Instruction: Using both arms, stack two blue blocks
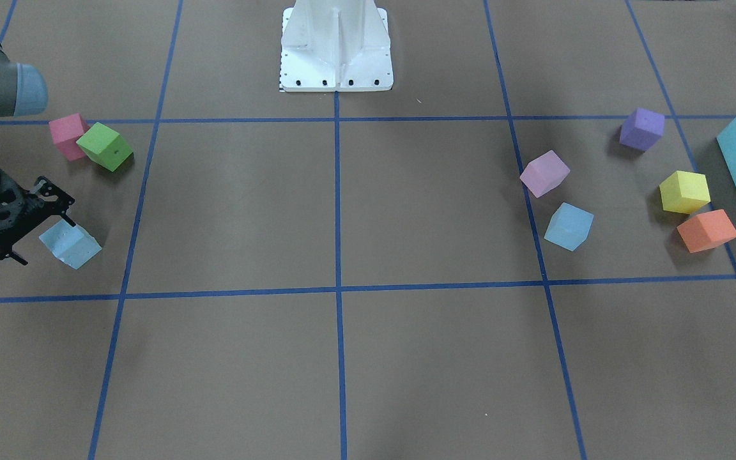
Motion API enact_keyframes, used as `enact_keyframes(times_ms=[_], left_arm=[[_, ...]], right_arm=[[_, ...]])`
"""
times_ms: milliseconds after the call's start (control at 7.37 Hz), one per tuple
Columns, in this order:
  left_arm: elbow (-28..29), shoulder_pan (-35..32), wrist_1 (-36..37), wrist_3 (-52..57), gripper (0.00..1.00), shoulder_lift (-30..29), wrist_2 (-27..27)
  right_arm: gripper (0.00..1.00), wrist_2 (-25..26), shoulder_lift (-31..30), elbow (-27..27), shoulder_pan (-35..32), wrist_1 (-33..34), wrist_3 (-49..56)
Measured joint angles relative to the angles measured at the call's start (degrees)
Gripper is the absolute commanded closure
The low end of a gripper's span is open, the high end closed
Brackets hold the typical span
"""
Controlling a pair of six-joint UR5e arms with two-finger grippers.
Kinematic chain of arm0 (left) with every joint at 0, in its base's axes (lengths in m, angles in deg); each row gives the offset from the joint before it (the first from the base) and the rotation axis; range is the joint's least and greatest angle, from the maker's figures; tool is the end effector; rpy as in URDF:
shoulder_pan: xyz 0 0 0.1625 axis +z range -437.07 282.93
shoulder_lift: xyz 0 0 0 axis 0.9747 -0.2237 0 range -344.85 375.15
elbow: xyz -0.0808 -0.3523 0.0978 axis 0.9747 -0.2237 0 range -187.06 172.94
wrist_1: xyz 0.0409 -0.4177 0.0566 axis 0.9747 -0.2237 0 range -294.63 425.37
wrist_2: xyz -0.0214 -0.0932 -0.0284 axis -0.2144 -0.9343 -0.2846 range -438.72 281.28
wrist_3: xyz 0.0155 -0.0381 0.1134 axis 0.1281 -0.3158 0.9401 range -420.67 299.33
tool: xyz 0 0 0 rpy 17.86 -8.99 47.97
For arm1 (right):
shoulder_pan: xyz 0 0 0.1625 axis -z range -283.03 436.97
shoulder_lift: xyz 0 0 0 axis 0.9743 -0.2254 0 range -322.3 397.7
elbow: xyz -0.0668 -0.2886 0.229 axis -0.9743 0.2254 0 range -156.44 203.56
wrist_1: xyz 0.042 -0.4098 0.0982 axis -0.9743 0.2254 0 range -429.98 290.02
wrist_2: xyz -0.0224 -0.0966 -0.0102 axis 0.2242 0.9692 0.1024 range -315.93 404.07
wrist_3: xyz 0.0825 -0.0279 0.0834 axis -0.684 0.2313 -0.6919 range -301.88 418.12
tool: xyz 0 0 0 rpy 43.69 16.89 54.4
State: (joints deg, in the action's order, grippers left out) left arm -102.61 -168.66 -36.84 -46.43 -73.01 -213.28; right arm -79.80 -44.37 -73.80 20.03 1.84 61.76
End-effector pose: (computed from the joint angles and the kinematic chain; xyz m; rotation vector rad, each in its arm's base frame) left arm -0.0627 -0.5070 0.5660 0.3691 0.7318 0.3163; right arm -0.2598 -0.5203 0.4559 0.4130 -0.7174 -0.7771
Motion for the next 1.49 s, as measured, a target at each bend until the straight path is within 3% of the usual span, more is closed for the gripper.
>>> enact_keyframes(times_ms=[1086, 1221, 1357, 1493], left_arm=[[0.18, 0.24, 0.02, 0.00, 0.02, 0.06, 0.00], [0.18, 0.36, 0.03, 0.00, 0.02, 0.06, 0.00], [0.18, 0.40, 0.02, 0.00, 0.02, 0.05, 0.00], [0.18, 0.42, 0.01, 0.00, 0.02, 0.07, 0.01]], right_arm=[[0.01, 0.42, 0.10, 3.26, 4.36, -0.16, -8.12], [0.06, 0.50, 0.16, 4.04, 4.68, -0.18, -8.02], [0.27, 0.54, 0.20, 4.80, 4.99, -0.18, -7.93], [0.56, 0.56, 0.25, 5.29, 5.23, -0.19, -7.82]])
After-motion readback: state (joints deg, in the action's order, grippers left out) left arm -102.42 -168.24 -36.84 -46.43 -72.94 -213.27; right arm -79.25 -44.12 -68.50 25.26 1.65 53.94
